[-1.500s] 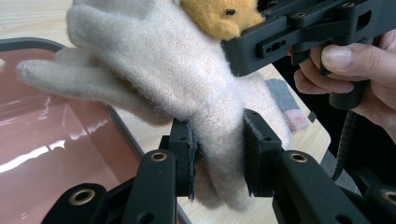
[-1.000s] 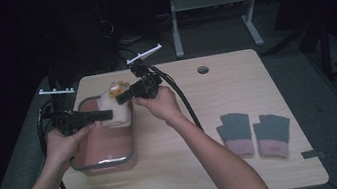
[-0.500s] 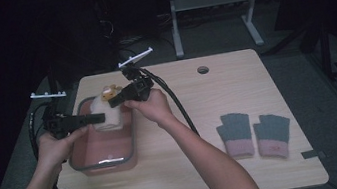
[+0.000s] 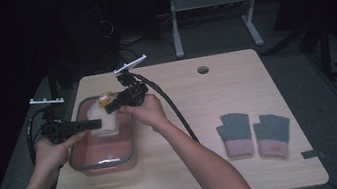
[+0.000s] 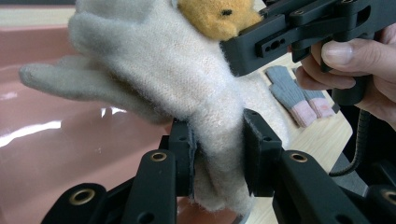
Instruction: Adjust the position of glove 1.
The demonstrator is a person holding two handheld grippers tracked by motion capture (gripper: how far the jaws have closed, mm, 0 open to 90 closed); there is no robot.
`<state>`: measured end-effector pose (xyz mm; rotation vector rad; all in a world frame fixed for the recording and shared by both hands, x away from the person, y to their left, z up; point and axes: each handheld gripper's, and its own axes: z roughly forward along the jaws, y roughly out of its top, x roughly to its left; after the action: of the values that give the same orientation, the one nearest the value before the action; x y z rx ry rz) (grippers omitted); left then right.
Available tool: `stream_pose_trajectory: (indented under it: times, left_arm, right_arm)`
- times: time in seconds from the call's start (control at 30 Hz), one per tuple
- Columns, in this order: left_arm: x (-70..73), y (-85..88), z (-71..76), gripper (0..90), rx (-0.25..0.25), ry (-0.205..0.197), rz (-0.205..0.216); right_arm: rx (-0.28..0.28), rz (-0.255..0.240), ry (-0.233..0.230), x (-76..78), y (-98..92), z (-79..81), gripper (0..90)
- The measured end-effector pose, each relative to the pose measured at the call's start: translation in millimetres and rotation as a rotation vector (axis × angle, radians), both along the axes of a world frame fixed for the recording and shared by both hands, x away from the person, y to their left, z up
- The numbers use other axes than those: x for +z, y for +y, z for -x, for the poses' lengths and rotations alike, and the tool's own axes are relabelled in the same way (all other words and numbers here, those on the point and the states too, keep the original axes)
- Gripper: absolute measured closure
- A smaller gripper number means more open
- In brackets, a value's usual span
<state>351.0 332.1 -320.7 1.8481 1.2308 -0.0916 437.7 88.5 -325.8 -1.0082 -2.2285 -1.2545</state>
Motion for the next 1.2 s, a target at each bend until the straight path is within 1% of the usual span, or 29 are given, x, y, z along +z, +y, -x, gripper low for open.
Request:
stream_pose_trajectory:
  times: [0.13,0.2,0.43,0.47,0.6,0.63,0.7,0.8,0.87,1.0,1.07,1.1,1.2]
  left_arm:
    - [-6.5,3.0,-0.4,68.5,0.008,0.017,-0.01]
    - [-9.7,3.9,-0.4,68.5,0.011,0.027,-0.017]
    - [-21.4,6.2,-1.5,68.7,0.024,0.053,-0.021]
    - [-22.6,6.4,-1.6,68.8,0.024,0.055,-0.026]
    - [-27.6,6.3,-2.1,69.1,0.024,0.066,-0.043]
    - [-29.4,6.6,-2.6,69.1,0.019,0.07,-0.052]
    - [-32.3,5.7,-3.0,69.2,0.026,0.077,-0.056]
    - [-37.9,5.1,-3.9,69.2,0.023,0.092,-0.072]
    - [-41.5,4.6,-4.1,69.2,0.024,0.104,-0.085]
    - [-50.0,3.8,-4.4,69.2,0.026,0.131,-0.11]
    - [-55.2,3.1,-4.6,69.2,0.022,0.147,-0.124]
    - [-56.8,2.7,-4.4,69.2,0.022,0.149,-0.127]
    - [-62.1,2.9,-4.5,69.3,0.022,0.168,-0.146]
  right_arm:
    - [-0.001,-0.006,0.015,-9.5,5.5,-0.9,82.2]
    - [-0.001,-0.001,0.019,-14.1,7.7,-1.1,82.1]
    - [-0.001,0.002,0.054,-29.2,13.1,-2.3,82.2]
    - [-0.003,0.004,0.051,-30.9,13.7,-2.5,82.2]
    - [-0.002,0.007,0.071,-38.6,15.5,-3.4,82.2]
    - [-0.004,0.004,0.072,-40.1,15.9,-3.5,82.2]
    - [-0.002,0.01,0.082,-44.6,16.5,-3.8,82.2]
    - [0.002,0.031,0.087,-50.8,17.4,-4.2,81.9]
    - [0.002,0.039,0.099,-54.7,18.7,-4.2,81.3]
    - [0.011,0.072,0.112,-62.7,21.6,-4.8,79.2]
    - [0.018,0.1,0.111,-66.8,23.8,-4.6,76.7]
    - [0.018,0.122,0.11,-67.7,24.9,-4.1,75.6]
    - [0.016,0.163,0.099,-68.8,26.5,-3.4,72.0]
